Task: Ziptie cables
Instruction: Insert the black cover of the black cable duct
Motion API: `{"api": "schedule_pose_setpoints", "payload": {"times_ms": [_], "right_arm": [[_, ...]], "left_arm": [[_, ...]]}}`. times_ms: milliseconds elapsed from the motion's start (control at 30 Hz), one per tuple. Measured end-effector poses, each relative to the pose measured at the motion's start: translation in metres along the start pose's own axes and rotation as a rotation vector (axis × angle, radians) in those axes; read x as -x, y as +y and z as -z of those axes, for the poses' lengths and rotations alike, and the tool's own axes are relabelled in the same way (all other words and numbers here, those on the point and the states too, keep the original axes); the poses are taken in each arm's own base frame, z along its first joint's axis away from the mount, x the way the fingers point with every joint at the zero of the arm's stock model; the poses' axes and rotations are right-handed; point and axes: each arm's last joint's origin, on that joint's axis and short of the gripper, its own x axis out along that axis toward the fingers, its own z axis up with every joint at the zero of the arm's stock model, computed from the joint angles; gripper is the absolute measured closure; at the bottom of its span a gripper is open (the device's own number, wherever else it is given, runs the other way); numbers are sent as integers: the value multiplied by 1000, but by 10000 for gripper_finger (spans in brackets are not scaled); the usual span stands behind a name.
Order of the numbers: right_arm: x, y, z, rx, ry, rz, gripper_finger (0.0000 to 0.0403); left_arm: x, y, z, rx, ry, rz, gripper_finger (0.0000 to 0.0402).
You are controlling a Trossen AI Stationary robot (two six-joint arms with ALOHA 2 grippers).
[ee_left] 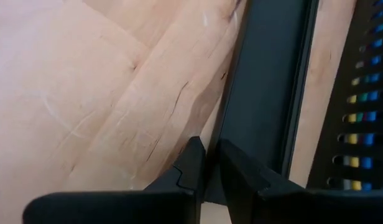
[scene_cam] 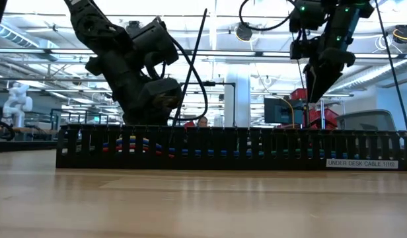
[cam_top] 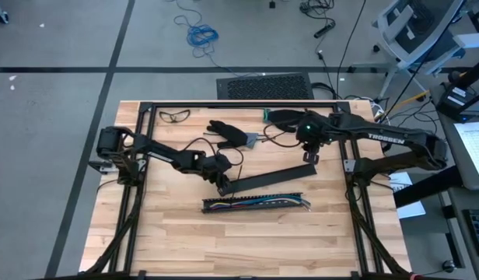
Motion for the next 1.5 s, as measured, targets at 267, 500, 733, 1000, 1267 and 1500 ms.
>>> {"api": "schedule_pose_setpoints", "payload": {"times_ms": [267, 500, 733, 1000, 1267, 1500], "right_arm": [[9, -6, 3, -56, -45, 19, 289], [19, -4, 5, -90, -106, -18, 289], [22, 1, 4, -156, -154, -208, 289], [7, 6, -1, -231, -64, -355, 289], [-23, 25, -14, -139, 53, -499, 289], [-60, 36, -26, -53, 115, -442, 289]], "left_arm": [[3, 5, 7, -47, 45, -137, 396], [42, -16, -19, -259, -8, -326, 400], [71, -38, -34, -648, 97, -455, 401], [79, -51, -29, -870, 150, -530, 401], [80, -53, -28, -895, 126, -605, 401], [83, -55, -32, -892, 100, -632, 401]]}}
